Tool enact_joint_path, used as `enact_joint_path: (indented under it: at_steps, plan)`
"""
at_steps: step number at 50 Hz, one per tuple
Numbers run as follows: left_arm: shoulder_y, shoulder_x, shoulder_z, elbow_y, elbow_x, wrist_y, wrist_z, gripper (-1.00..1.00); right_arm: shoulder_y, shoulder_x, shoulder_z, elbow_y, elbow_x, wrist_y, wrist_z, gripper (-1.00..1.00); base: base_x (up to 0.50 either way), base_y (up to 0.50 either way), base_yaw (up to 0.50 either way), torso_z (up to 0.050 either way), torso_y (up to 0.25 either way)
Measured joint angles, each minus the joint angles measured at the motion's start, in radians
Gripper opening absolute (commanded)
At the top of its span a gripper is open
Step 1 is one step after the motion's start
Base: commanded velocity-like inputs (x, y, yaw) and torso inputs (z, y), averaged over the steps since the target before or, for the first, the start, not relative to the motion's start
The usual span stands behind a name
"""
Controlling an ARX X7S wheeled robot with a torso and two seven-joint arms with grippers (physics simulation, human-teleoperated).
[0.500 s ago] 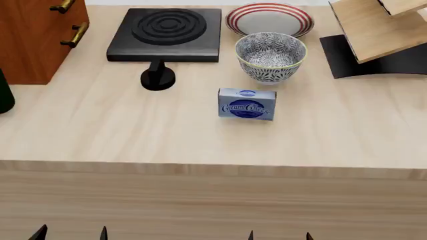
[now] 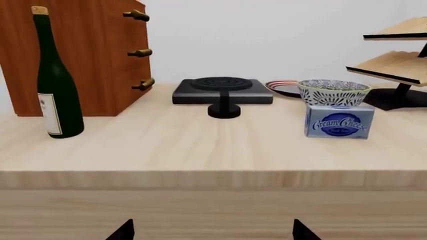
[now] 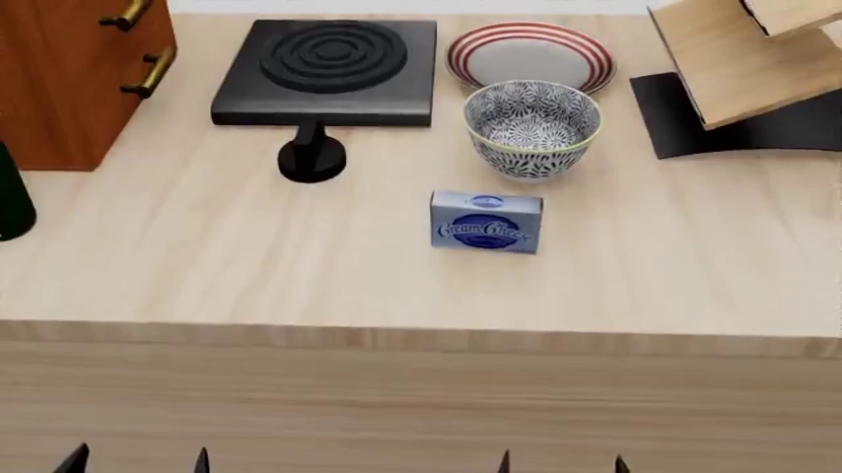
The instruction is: Pick up the cream cheese and put it in the bowl.
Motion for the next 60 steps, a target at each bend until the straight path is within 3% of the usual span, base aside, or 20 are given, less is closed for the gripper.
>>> enact_joint_path:
  at_steps: [45,60]
  plan:
    - [0.032,-0.074,0.053,0.098,-0.053,-0.013,-0.063,1.00,-0.031,0.068,-0.037,-0.116,0.073,0.026,0.077,1.00,0.00,0.00,0.00,0.050,0.000]
    - [0.042,-0.091,0.055,0.164,-0.062,-0.050,-0.096,1.00,-0.040,0.087,-0.044,-0.161,0.092,0.043,0.096,1.00,0.00,0.00,0.00,0.002,0.000]
